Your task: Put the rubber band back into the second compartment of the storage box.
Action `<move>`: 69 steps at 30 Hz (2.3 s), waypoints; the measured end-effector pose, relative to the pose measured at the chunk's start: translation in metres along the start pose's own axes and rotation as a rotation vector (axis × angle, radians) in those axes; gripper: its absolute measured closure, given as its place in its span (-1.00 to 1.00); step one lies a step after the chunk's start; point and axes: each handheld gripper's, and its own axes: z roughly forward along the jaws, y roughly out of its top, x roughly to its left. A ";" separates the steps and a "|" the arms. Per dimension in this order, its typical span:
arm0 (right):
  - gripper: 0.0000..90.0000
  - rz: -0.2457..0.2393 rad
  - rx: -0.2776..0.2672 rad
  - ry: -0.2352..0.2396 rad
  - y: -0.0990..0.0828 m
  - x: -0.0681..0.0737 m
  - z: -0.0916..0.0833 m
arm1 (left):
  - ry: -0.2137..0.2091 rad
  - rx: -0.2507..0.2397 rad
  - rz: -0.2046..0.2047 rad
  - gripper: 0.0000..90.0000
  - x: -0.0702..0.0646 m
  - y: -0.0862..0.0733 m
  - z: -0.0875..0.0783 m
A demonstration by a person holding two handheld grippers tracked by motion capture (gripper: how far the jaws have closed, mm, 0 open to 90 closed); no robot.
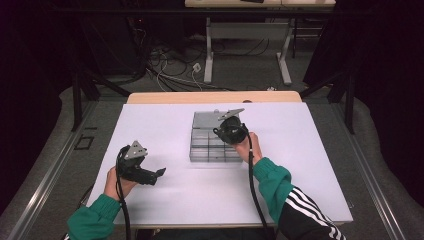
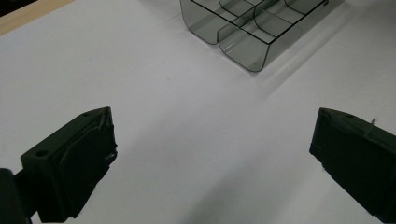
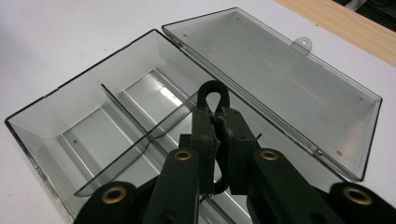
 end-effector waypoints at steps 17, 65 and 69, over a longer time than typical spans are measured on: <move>0.89 -0.004 0.068 0.001 0.002 0.004 0.022 | 0.002 0.004 0.002 -1.00 -0.001 0.001 0.001; -0.76 -0.049 0.073 0.193 0.003 -0.006 0.004 | 0.000 -0.002 0.006 -1.00 -0.003 0.002 0.000; -0.90 -0.042 0.071 0.203 0.000 -0.009 -0.007 | 0.006 -0.006 0.008 -1.00 -0.002 0.002 0.000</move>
